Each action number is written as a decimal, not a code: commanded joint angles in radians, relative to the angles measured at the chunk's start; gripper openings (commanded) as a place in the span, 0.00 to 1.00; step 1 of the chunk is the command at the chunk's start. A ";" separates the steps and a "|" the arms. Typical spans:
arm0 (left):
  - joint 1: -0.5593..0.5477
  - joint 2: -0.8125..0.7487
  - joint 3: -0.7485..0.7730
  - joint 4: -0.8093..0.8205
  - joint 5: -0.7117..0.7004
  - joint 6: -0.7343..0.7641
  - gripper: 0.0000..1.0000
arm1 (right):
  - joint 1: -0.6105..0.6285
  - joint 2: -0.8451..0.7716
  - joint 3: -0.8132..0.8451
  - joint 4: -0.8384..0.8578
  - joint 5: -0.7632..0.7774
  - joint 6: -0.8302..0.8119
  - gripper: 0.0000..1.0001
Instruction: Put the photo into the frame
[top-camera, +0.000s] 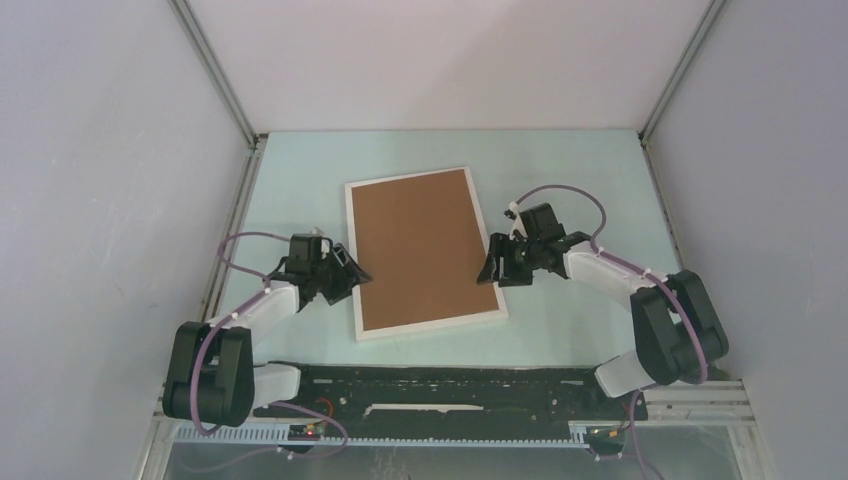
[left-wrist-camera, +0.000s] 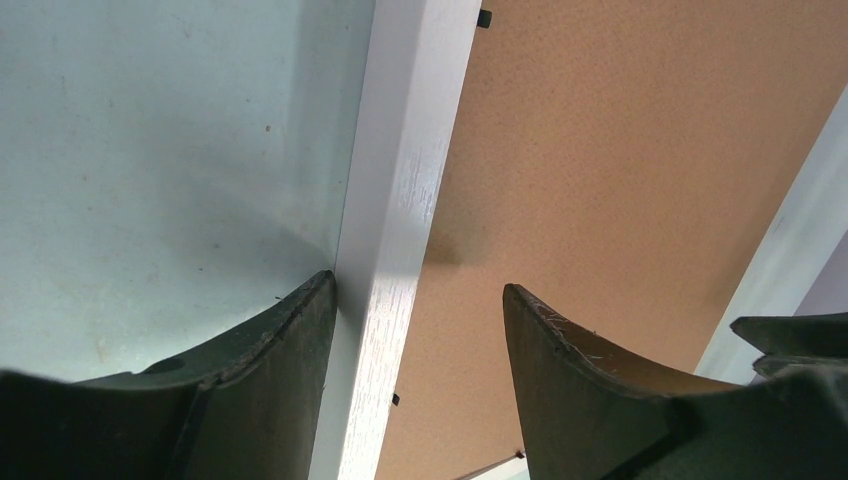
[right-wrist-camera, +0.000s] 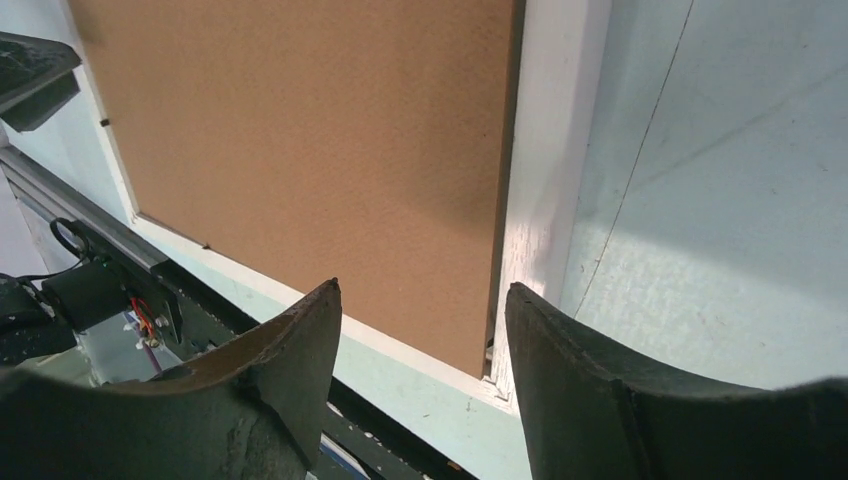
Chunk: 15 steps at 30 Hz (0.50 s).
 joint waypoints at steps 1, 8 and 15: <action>0.004 -0.009 0.009 0.019 0.020 0.018 0.66 | -0.010 0.040 -0.005 0.053 -0.036 0.024 0.68; 0.003 0.005 0.003 0.035 0.028 0.011 0.66 | -0.015 0.093 -0.036 0.157 -0.160 0.078 0.66; 0.004 0.017 0.002 0.052 0.041 0.008 0.65 | -0.020 0.041 -0.078 0.308 -0.297 0.190 0.61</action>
